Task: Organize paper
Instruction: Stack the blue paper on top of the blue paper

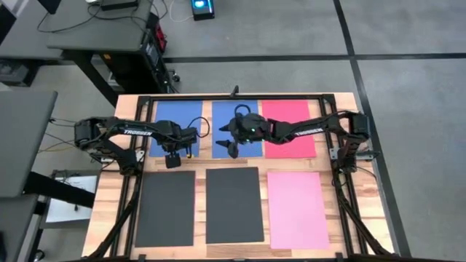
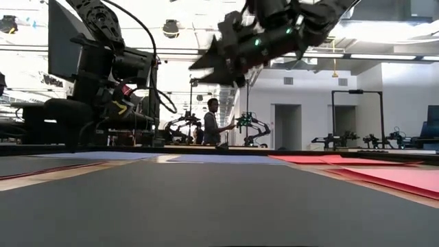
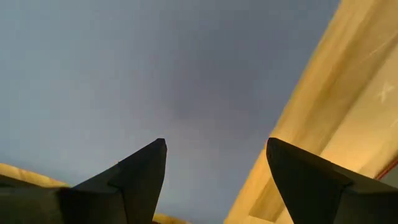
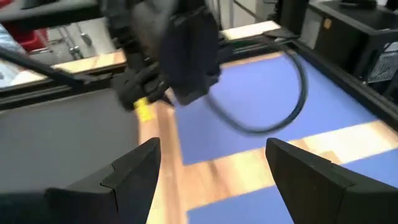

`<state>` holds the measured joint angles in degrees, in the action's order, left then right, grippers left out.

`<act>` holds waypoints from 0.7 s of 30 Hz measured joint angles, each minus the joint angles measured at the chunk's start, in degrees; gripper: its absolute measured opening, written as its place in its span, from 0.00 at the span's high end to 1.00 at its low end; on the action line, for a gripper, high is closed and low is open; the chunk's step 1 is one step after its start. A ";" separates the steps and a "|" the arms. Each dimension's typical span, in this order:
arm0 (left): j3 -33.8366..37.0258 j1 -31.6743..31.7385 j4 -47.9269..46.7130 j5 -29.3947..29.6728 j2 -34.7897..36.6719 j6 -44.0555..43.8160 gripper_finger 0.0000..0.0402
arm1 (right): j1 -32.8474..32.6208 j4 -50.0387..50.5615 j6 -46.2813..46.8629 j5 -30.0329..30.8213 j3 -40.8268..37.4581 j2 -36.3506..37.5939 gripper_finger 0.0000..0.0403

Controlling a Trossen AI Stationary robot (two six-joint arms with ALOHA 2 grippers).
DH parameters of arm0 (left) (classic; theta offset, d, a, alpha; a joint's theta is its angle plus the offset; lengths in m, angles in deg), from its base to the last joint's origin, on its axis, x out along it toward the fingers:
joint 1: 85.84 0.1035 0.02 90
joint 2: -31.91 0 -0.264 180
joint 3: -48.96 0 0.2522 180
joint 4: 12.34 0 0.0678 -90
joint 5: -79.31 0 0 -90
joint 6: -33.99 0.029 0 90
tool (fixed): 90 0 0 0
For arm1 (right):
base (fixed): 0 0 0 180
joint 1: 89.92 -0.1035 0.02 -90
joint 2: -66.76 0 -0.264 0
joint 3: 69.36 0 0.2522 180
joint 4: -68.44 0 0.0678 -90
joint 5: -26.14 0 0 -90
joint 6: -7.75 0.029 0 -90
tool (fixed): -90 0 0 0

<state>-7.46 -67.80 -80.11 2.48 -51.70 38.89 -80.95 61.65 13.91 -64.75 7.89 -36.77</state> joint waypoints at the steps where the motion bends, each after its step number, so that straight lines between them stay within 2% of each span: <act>1: -0.02 0.07 -0.01 -0.10 0.00 -0.29 0.36 | 0.24 1.36 -0.16 -0.09 1.38 -0.79 0.31; 6: -0.31 0.08 0.34 -0.81 0.04 -3.54 0.36 | -0.87 7.69 -3.20 -0.92 6.99 -4.49 0.31; 13: -2.81 0.08 -0.58 -0.86 0.14 -13.50 0.36 | -1.48 8.29 -6.44 -0.93 9.28 -5.23 0.31; 21: -9.95 -1.17 -17.72 -0.41 2.85 -26.89 0.36 | -1.24 11.40 -11.23 -0.78 9.37 -3.88 0.31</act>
<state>-17.42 -68.98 -97.82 2.07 -48.85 12.01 -82.20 73.05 2.68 -65.53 17.26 -40.66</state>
